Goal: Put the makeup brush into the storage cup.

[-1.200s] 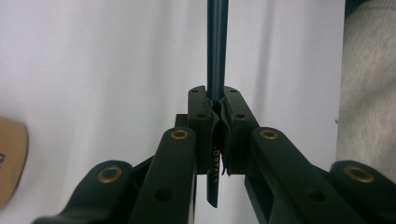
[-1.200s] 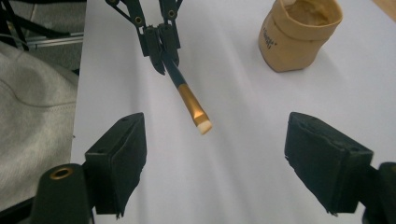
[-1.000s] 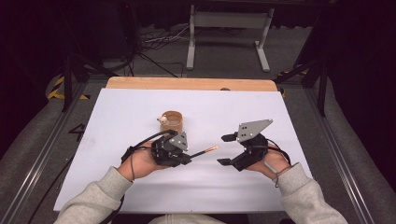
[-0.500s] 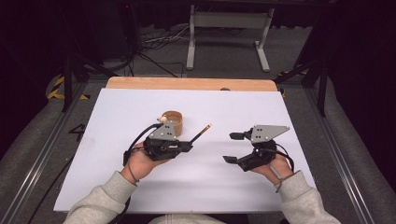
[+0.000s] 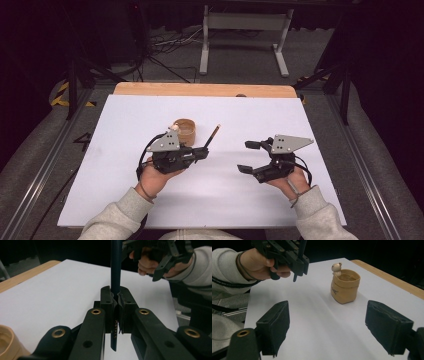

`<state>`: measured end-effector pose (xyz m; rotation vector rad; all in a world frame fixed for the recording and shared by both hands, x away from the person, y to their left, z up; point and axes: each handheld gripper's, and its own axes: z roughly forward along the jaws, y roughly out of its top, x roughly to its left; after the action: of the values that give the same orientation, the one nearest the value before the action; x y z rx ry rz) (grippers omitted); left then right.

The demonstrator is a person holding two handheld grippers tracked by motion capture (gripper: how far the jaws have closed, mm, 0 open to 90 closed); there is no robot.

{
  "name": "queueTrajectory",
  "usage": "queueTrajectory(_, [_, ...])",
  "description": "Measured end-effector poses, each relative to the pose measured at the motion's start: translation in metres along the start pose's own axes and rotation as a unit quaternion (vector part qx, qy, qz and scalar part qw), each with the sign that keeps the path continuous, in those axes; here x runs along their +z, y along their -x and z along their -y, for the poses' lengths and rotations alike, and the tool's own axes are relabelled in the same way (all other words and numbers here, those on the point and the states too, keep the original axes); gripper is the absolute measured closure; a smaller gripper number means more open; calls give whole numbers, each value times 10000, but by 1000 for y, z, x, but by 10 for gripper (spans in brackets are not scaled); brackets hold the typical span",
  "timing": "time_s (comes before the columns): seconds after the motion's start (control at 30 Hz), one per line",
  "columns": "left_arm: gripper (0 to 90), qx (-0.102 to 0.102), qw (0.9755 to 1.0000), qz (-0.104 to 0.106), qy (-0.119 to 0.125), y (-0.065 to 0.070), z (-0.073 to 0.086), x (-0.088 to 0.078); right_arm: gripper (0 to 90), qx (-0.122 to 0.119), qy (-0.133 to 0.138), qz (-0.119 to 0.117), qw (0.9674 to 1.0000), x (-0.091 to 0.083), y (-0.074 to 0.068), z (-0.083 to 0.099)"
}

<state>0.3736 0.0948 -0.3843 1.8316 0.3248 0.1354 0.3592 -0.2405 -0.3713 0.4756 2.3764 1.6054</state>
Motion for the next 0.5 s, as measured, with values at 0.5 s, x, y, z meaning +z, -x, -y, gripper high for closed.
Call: queueTrajectory(0.5, [840, -39, 9986, 7, 527, 5, 15, 10, 224, -4, 300, 39, 9995, 0, -3, 0])
